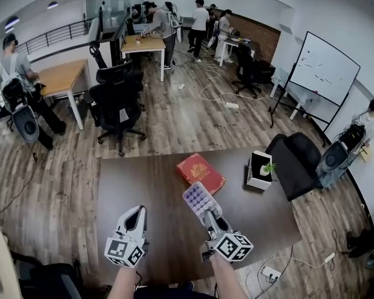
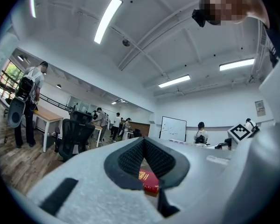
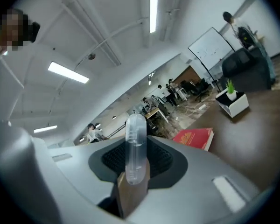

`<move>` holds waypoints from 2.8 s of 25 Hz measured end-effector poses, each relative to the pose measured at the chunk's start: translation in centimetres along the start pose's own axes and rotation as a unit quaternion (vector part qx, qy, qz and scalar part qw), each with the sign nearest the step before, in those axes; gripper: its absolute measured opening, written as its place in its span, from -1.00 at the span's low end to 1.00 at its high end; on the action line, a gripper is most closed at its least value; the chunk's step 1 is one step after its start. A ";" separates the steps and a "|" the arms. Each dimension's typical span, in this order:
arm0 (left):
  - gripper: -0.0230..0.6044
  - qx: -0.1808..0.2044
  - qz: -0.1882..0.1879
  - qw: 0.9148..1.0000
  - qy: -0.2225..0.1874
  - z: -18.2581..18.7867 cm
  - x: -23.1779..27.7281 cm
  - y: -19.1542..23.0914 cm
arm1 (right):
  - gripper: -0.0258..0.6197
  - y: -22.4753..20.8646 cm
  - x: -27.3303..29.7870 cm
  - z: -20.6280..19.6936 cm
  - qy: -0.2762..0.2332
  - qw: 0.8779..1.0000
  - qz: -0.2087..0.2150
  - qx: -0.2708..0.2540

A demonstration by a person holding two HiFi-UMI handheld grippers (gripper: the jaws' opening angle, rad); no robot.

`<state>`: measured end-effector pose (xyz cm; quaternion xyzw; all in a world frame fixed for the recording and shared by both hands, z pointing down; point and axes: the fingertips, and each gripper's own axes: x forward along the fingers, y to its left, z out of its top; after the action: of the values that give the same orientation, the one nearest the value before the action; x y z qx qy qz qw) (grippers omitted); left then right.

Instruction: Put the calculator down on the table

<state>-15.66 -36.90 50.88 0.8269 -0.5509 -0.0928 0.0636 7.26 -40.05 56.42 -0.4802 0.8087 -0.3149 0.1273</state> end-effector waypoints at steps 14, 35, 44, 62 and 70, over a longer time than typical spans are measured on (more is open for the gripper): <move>-0.94 0.014 0.000 1.000 -0.003 0.3 0.7 -0.2 | -0.57 -5.5 0.1 -4.1 -0.124 0.869 -0.005 0.479; -0.94 -0.004 -0.006 1.000 0.003 -1.0 1.6 -0.1 | -0.57 -16.6 4.5 -16.7 -0.112 0.864 -0.137 0.471; -0.95 -0.001 -0.004 1.000 0.004 -1.1 1.5 -0.1 | -0.57 -20.5 6.2 -20.6 -0.113 0.856 -0.172 0.474; -0.94 -0.005 0.000 1.000 0.017 -1.9 0.3 0.2 | -0.57 -23.4 8.8 -24.5 -0.080 0.843 -0.204 0.490; -0.94 -0.009 0.006 1.000 0.020 -2.5 -0.4 1.1 | -0.57 -23.7 9.9 -24.8 -0.085 0.836 -0.213 0.499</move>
<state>-16.23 -36.89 53.57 0.8248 -0.5534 -0.0807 0.0833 6.17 -46.96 91.37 -0.5369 0.4060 -0.6528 0.3475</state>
